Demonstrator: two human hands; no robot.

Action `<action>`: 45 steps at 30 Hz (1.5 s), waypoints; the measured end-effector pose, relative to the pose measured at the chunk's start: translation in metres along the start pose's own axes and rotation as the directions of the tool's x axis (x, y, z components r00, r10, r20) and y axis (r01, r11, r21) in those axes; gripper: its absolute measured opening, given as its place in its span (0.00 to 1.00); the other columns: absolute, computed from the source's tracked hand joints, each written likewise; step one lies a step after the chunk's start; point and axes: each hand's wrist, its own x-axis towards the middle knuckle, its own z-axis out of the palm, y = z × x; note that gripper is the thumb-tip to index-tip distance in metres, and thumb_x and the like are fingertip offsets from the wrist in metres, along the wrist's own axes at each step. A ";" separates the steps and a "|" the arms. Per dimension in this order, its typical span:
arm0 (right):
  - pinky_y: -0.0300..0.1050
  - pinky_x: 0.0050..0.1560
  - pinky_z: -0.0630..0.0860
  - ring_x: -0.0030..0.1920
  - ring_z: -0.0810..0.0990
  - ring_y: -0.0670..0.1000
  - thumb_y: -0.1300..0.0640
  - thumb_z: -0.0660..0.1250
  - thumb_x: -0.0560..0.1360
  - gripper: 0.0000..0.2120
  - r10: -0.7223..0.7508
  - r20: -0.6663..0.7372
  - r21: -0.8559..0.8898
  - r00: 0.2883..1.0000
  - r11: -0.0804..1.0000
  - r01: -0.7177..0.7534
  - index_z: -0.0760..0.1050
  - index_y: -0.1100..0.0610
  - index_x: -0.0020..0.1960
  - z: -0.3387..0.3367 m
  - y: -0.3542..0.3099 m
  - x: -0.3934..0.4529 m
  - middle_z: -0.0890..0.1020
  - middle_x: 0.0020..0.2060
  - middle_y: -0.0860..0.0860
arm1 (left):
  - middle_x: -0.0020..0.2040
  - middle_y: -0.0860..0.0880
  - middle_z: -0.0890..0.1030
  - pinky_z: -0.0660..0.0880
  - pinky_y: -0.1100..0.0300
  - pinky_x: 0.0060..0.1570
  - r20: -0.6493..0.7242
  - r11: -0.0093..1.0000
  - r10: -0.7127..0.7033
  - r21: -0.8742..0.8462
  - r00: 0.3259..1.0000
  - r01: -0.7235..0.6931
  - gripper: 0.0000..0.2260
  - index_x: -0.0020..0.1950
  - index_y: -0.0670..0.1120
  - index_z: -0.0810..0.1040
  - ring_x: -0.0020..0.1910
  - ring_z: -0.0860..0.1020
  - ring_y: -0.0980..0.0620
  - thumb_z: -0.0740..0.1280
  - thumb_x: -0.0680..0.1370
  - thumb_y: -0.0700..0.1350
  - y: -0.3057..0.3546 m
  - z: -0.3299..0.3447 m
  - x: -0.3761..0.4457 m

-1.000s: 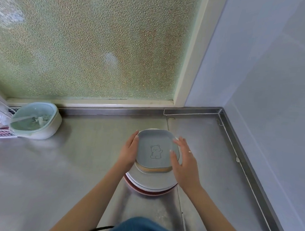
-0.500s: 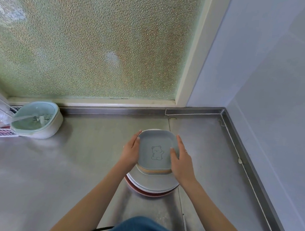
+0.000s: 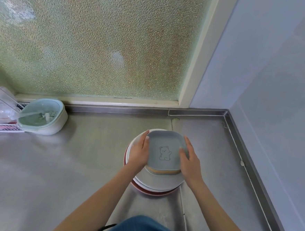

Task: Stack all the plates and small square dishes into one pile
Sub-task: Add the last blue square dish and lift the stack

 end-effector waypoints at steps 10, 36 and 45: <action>0.47 0.73 0.55 0.73 0.59 0.46 0.40 0.45 0.80 0.26 0.250 -0.013 0.375 0.968 0.899 -0.227 0.54 0.47 0.75 0.002 0.047 -0.001 0.59 0.74 0.45 | 0.77 0.50 0.57 0.44 0.48 0.75 -0.055 0.928 -0.008 0.371 0.998 0.027 0.21 0.77 0.52 0.53 0.77 0.53 0.50 0.47 0.83 0.49 -0.038 -0.021 -0.001; 0.51 0.67 0.68 0.64 0.71 0.48 0.49 0.56 0.80 0.20 0.163 0.267 0.371 0.950 0.892 -0.258 0.58 0.40 0.71 0.176 -0.028 0.034 0.71 0.65 0.44 | 0.64 0.39 0.74 0.69 0.51 0.56 -0.279 0.950 -0.228 0.145 0.933 0.276 0.20 0.75 0.48 0.56 0.59 0.74 0.36 0.52 0.82 0.42 -0.104 -0.187 0.034; 0.48 0.64 0.68 0.64 0.71 0.48 0.49 0.56 0.80 0.21 0.221 0.227 0.398 0.948 0.868 -0.298 0.56 0.37 0.70 0.254 -0.070 0.065 0.70 0.67 0.45 | 0.62 0.39 0.75 0.67 0.53 0.56 -0.241 0.960 -0.226 0.111 0.944 0.258 0.19 0.73 0.46 0.61 0.61 0.73 0.39 0.53 0.82 0.41 -0.108 -0.262 0.103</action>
